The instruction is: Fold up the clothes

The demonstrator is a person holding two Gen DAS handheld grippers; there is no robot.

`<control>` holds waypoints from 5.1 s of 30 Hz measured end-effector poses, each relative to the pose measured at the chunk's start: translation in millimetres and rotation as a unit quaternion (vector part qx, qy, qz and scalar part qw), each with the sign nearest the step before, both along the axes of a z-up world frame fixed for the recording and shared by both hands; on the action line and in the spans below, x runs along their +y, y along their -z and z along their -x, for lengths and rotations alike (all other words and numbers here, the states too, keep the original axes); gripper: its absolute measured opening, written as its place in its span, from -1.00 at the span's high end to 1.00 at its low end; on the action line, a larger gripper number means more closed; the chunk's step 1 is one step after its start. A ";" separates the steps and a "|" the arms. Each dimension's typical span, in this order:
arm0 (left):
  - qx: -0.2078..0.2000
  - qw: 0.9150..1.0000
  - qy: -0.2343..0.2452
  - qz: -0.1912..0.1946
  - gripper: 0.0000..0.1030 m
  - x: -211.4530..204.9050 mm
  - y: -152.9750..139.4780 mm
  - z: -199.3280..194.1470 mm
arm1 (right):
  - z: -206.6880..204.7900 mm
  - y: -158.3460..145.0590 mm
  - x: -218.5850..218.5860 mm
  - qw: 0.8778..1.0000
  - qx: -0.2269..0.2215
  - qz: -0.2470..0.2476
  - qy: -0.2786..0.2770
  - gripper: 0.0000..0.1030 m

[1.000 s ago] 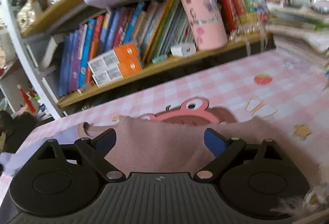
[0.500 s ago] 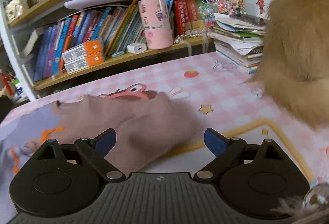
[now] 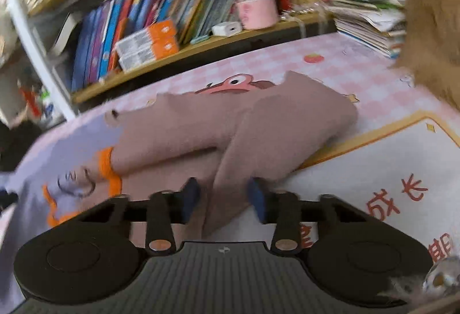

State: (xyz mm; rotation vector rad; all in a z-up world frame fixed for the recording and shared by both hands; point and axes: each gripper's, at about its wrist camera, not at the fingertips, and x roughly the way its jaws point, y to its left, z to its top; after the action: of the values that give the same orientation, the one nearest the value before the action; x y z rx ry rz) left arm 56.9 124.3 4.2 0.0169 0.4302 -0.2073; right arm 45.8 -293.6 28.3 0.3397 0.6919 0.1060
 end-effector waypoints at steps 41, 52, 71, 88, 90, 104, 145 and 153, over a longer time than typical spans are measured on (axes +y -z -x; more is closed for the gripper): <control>0.027 0.995 -0.062 0.072 0.13 27.0 -0.7 30.2 | 12.9 19.9 25.1 0.973 -0.059 0.176 -0.139 -0.22; 0.066 0.991 -0.046 0.103 0.09 11.6 8.6 90.4 | 61.9 30.0 0.7 0.987 -0.036 0.103 -0.118 -0.10; 0.092 0.995 0.018 0.044 0.72 -29.3 18.9 129.0 | 125.1 34.2 15.3 0.976 -0.051 0.117 -0.179 0.78; 0.094 0.993 0.013 0.069 0.87 -6.3 22.7 135.6 | 130.7 33.9 16.0 0.975 -0.061 0.136 -0.163 0.80; 0.096 0.992 0.017 0.075 0.87 -8.6 22.2 122.9 | 112.9 36.7 14.9 0.975 -0.071 0.153 -0.147 0.80; 0.093 0.994 -0.011 0.052 0.76 -5.7 19.2 130.4 | 123.6 36.9 9.8 0.979 -0.062 0.128 -0.148 0.71; 0.093 0.992 -0.016 0.088 0.86 -6.7 24.9 128.7 | 124.7 41.2 12.3 0.979 -0.068 0.117 -0.156 0.75; 0.095 0.992 -0.015 0.088 0.86 -5.1 24.5 128.3 | 126.7 42.8 10.9 0.979 -0.074 0.110 -0.155 0.75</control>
State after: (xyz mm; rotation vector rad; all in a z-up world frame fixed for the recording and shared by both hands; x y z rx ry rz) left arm -71.4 119.3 -20.3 -0.1833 0.5997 -0.2167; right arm -80.9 -282.8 -14.5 0.0082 0.5983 0.3445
